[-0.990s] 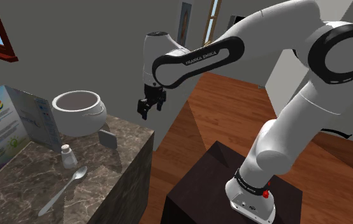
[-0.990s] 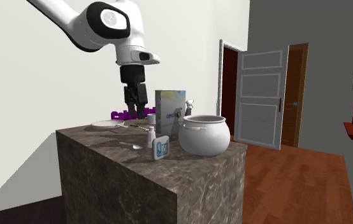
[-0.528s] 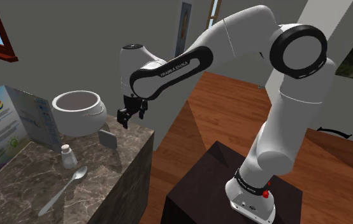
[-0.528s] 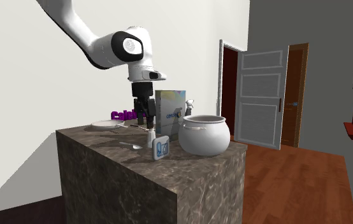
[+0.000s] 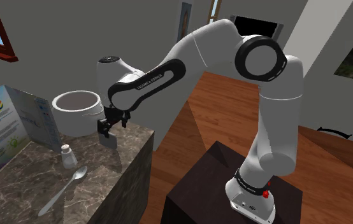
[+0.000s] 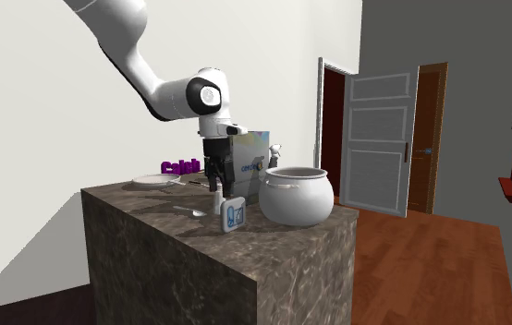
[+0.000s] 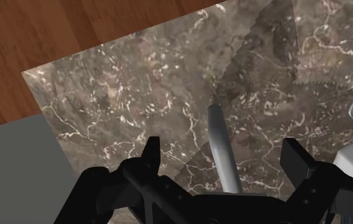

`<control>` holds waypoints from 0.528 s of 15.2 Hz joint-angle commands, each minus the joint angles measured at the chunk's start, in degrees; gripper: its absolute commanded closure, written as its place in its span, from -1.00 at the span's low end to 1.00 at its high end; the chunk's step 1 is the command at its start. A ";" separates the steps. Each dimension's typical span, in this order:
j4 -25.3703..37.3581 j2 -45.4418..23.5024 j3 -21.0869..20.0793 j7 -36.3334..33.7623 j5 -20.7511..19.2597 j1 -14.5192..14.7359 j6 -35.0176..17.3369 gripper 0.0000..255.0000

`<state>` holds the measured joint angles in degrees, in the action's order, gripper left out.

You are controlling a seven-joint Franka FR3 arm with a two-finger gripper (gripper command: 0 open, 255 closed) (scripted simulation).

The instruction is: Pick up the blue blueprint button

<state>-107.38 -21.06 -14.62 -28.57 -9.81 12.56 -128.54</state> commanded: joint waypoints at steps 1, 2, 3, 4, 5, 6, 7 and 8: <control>0.52 -1.30 0.14 -0.38 -0.42 0.28 -0.77 -1.00; 0.32 -1.73 0.23 -0.51 -0.60 0.33 -1.38 -1.00; 0.14 -2.17 0.31 -0.65 -0.78 0.39 -1.99 -1.00; -0.03 -2.62 0.40 -0.79 -0.97 0.45 -2.59 -1.00; -0.19 -3.08 0.50 -0.93 -1.15 0.51 -3.19 -1.00; -0.41 -3.81 0.66 -1.15 -1.45 0.62 -4.12 -1.00; -0.43 -3.81 0.66 -1.15 -1.45 0.62 -4.12 -1.00; -0.42 -3.81 0.66 -1.15 -1.45 0.62 -4.12 -1.00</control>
<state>-107.84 -24.66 -14.00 -29.64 -11.17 13.12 -132.47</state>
